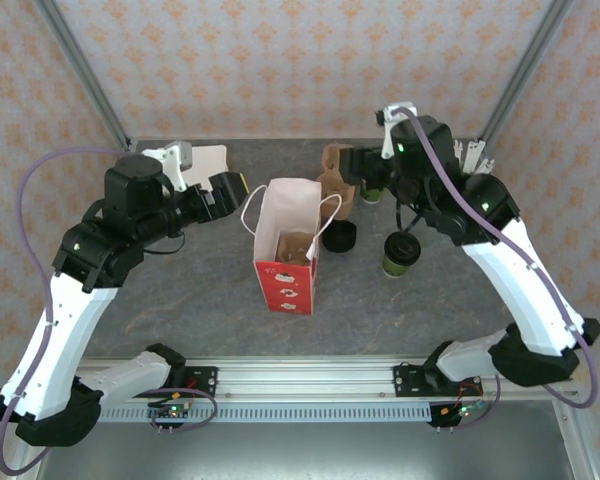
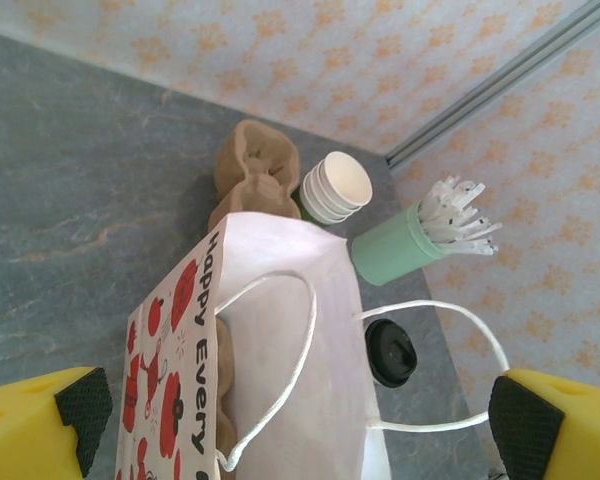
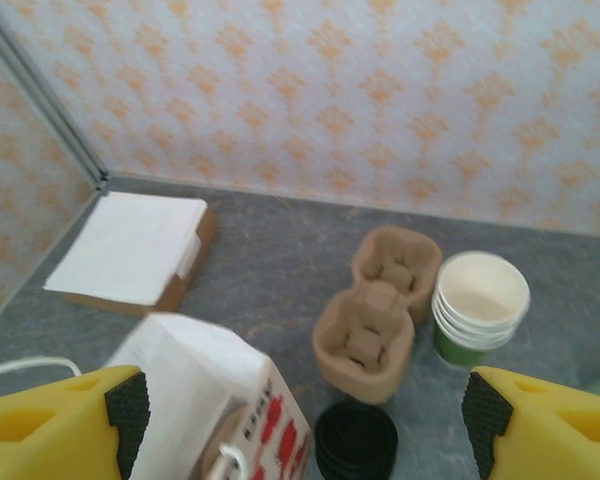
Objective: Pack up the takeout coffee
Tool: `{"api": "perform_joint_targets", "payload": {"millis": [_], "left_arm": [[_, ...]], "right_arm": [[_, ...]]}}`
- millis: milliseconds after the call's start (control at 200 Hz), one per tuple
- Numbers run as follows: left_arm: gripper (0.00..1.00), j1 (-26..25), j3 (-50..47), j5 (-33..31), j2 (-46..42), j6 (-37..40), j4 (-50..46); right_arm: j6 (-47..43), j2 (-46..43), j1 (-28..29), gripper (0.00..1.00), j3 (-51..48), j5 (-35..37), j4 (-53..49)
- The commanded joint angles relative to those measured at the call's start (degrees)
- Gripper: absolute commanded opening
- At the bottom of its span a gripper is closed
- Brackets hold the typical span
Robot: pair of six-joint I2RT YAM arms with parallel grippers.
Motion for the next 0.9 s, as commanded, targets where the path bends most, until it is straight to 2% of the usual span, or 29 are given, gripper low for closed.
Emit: {"api": "perform_joint_targets", "payload": {"millis": [0,265,415,541,676,891], "left_arm": [[1.0,-0.6,4.9,-1.0,2.5,4.3,-5.3],[1.0,0.7,18.2,-3.2,12.4,13.3,-14.6],[1.0,2.9,28.1,1.3,20.4,17.7,-20.1],[0.99,3.5,35.3,4.4,26.8,21.4,-24.7],[0.94,3.5,41.9,6.9,33.0,24.2,-29.7],[0.91,2.7,45.1,9.9,38.5,26.5,-33.4]], "right_arm": [[4.8,-5.7,-0.2,0.83,-5.6,4.4,-0.2],[12.8,-18.4,-0.2,0.83,-21.4,2.2,-0.1],[17.1,-23.7,-0.2,0.83,-27.2,2.5,-1.5],[18.4,-25.4,-0.2,0.83,-28.6,3.7,-3.7],[18.4,-25.5,-0.2,0.83,-28.4,5.2,-4.6],[17.7,-25.3,-0.2,0.83,-29.4,6.4,-3.1]]}}
